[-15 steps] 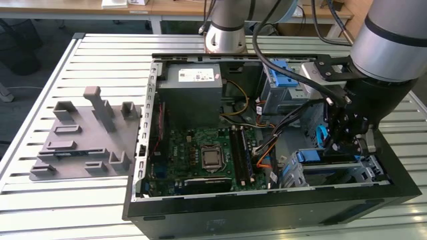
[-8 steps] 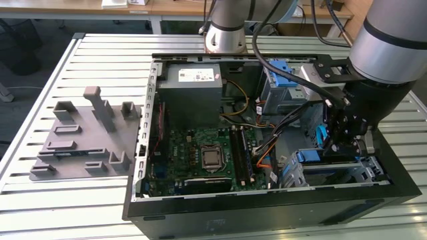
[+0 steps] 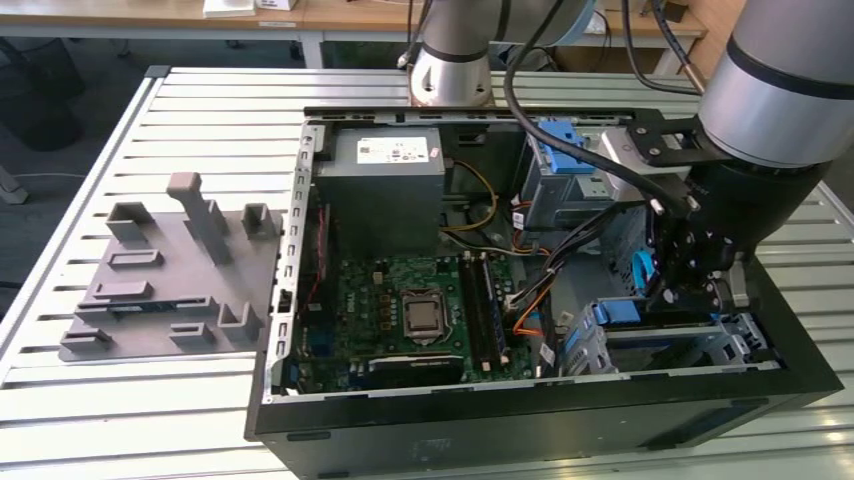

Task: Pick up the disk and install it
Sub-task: 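Insert the second disk wire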

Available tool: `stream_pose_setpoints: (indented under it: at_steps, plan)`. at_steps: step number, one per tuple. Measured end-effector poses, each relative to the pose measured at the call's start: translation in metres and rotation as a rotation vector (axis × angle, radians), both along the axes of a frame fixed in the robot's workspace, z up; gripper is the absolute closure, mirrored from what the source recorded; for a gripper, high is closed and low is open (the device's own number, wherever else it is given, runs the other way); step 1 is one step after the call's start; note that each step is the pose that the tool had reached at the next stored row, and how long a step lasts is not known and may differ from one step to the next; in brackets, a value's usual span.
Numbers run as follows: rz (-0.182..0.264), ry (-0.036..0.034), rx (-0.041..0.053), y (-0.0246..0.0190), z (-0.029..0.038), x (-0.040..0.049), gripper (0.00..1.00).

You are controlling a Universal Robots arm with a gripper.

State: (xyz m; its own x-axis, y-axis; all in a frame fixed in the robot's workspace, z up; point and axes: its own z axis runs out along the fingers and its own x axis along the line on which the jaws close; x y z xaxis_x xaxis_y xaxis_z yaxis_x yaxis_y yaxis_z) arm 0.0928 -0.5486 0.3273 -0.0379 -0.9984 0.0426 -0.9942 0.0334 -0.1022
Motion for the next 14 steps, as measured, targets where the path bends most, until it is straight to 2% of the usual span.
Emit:
stream_pose_setpoints:
  at_steps: [2, 3, 14]
  plan:
    - [0.0, 0.0, 0.0001, 0.0, -0.0001, 0.0, 0.83]
    - [0.0, -0.0001, 0.0001, 0.0, -0.0001, 0.0, 0.76]
    - [0.0, -0.0001, 0.0002, 0.0, 0.0032, 0.0, 0.76]
